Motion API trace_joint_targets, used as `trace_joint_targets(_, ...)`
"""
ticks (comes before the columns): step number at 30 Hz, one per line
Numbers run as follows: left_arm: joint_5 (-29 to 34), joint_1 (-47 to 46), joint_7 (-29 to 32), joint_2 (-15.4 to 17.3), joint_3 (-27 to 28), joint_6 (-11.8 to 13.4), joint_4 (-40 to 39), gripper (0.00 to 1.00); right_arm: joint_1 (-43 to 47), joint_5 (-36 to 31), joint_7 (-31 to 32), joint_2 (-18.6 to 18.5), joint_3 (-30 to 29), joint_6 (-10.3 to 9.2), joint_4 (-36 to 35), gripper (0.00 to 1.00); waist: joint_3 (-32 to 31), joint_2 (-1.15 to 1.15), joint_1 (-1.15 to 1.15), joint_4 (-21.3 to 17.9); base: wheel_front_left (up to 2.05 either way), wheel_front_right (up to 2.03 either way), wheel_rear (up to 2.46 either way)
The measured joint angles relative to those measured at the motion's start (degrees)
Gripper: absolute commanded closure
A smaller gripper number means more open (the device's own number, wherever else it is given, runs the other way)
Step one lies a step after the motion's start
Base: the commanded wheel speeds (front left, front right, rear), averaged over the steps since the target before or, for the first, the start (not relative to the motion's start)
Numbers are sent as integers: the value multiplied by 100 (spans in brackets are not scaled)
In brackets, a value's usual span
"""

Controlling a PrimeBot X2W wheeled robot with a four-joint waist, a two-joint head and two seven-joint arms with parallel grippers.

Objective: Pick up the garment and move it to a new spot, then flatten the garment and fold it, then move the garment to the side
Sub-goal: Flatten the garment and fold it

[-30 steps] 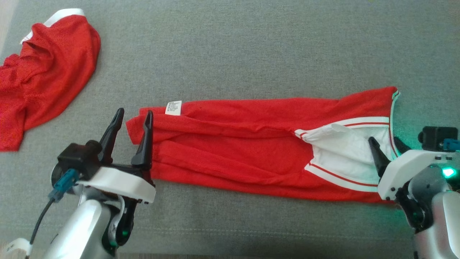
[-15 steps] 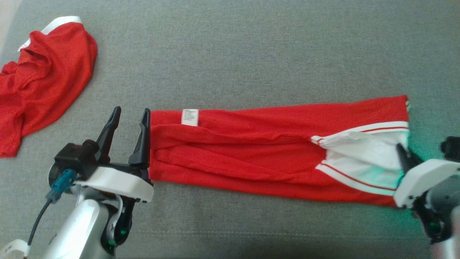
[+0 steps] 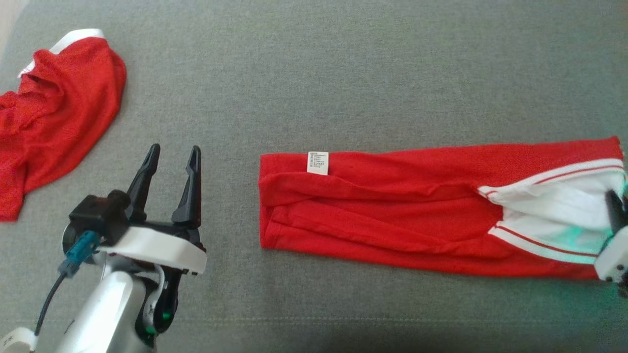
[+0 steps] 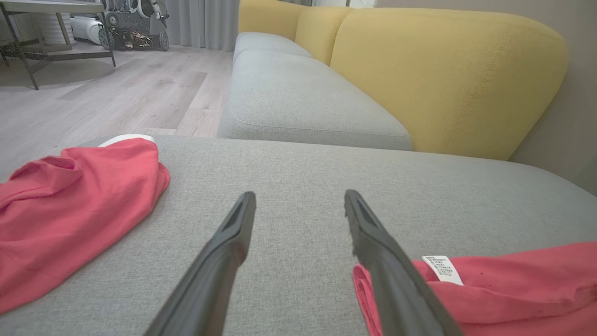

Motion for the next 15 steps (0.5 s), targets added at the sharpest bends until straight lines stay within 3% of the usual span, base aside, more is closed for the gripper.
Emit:
trace_joint_targets(6, 0, 83, 0, -7, 23, -16, 2, 0, -4, -45, 286, 35, 597, 0, -883, 100, -121, 0, 0, -80, 0, 0, 0)
trace_joint_targets(11, 0, 190, 0, -9, 19, -15, 9, 0, -35, -123, 631, 212, 1395, 0, -1777, 100, -232, 0, 0, -144, 0, 0, 0)
trace_joint_targets(15, 0, 191, 1, -10, 3, -15, 9, 0, -257, -88, 691, 489, 2203, 0, -1993, 100, -281, 0, 0, -152, 0, 0, 0)
